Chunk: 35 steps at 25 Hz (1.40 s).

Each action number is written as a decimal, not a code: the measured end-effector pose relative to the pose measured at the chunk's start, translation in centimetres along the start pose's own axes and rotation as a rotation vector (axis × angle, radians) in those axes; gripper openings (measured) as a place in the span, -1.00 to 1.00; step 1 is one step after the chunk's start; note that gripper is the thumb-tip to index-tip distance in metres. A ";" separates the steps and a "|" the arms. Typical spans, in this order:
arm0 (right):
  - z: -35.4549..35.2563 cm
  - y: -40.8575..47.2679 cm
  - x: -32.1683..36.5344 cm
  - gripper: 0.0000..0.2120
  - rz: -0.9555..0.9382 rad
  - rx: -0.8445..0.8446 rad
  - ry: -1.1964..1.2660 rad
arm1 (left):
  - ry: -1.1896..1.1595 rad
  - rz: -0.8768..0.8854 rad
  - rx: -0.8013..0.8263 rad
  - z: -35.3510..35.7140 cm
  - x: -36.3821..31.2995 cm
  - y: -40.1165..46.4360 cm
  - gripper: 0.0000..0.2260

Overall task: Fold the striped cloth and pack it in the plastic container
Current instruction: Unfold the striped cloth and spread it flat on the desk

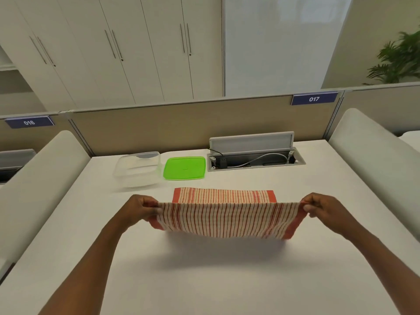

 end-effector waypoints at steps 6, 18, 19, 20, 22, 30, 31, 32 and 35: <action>3.4 -0.5 -1.0 -0.80 0.075 0.129 -0.010 | -0.005 -0.080 0.006 0.1 3.7 -0.3 -0.91; 8.4 9.7 -2.3 -0.96 0.494 -0.068 0.097 | 0.214 -0.012 -0.266 3.0 5.6 11.1 -0.96; 8.8 10.5 -2.6 -0.97 0.516 -0.074 0.101 | 0.252 -0.005 -0.274 3.1 5.7 12.2 -0.95; 9.1 11.2 -2.9 -0.96 0.528 -0.079 0.103 | 0.284 0.008 -0.280 3.2 5.8 13.2 -0.94; 9.6 12.5 -3.3 -0.95 0.554 -0.084 0.084 | 0.313 0.019 -0.297 3.4 6.0 15.1 -0.93; 12.4 15.0 -4.6 -0.95 0.667 -0.096 -0.011 | 0.321 -0.025 -0.326 4.6 7.7 19.0 -0.89; 12.7 15.1 -4.5 -0.94 0.675 -0.099 -0.021 | 0.311 -0.037 -0.334 4.7 7.9 19.1 -0.89; 13.0 15.2 -4.6 -0.93 0.687 -0.106 -0.032 | 0.304 -0.040 -0.343 4.8 8.3 19.2 -0.89; 13.5 15.3 -4.7 -0.88 0.742 -0.083 -0.052 | 0.297 -0.081 -0.373 5.0 8.9 19.3 -0.89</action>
Point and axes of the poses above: each hand's wrist, its own y-axis towards the middle knuckle, its own z-axis out of the palm, x = y × z, the point moved 2 cm from there along y, towards the middle knuckle, and after that the axes turned 14 degrees about -y, right-handed, at the moved point
